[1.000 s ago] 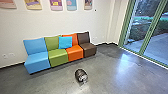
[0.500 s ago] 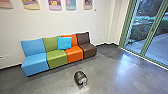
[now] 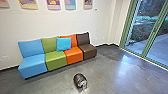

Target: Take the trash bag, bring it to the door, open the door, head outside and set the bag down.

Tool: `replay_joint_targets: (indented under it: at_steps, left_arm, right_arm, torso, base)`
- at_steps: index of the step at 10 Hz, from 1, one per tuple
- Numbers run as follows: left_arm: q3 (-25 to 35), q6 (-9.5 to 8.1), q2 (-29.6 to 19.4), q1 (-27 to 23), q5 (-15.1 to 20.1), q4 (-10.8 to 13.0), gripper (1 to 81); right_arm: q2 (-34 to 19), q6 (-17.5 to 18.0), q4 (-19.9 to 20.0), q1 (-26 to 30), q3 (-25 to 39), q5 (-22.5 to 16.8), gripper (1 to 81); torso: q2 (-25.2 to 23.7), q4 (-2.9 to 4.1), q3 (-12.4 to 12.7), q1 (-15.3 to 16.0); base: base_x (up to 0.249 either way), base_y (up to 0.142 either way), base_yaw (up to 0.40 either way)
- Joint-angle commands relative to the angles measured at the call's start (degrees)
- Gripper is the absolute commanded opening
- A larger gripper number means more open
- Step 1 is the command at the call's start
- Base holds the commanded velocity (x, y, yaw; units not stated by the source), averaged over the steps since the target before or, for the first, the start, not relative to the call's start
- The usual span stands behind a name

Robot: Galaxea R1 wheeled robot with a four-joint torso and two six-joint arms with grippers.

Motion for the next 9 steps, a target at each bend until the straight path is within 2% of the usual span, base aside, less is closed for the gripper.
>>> replay_joint_targets:
  at_steps: [1,7,9]
  left_arm:
    - [0.0,0.46,-0.5,-1.1,3.4,0.1,81.1]
    - [0.0,0.46,-0.5,-0.9,3.4,0.0,81.1]
    - [0.0,0.46,-0.5,-0.9,3.4,0.0,81.1]
  right_arm:
    - [-0.6,-0.1,-0.2,0.6,0.1,-3.7,81.1]
    - [-0.6,-0.2,-0.5,0.7,0.1,-3.7,81.1]
    - [-0.6,-0.2,-0.5,0.8,0.1,-3.7,81.1]
  torso:
    - [0.0,0.00,0.0,0.0]
    - [0.0,0.00,0.0,0.0]
    - [0.0,0.00,0.0,0.0]
  base:
    - [0.156,0.000,0.000]
    - [0.156,0.000,0.000]
    - [0.156,0.069,0.000]
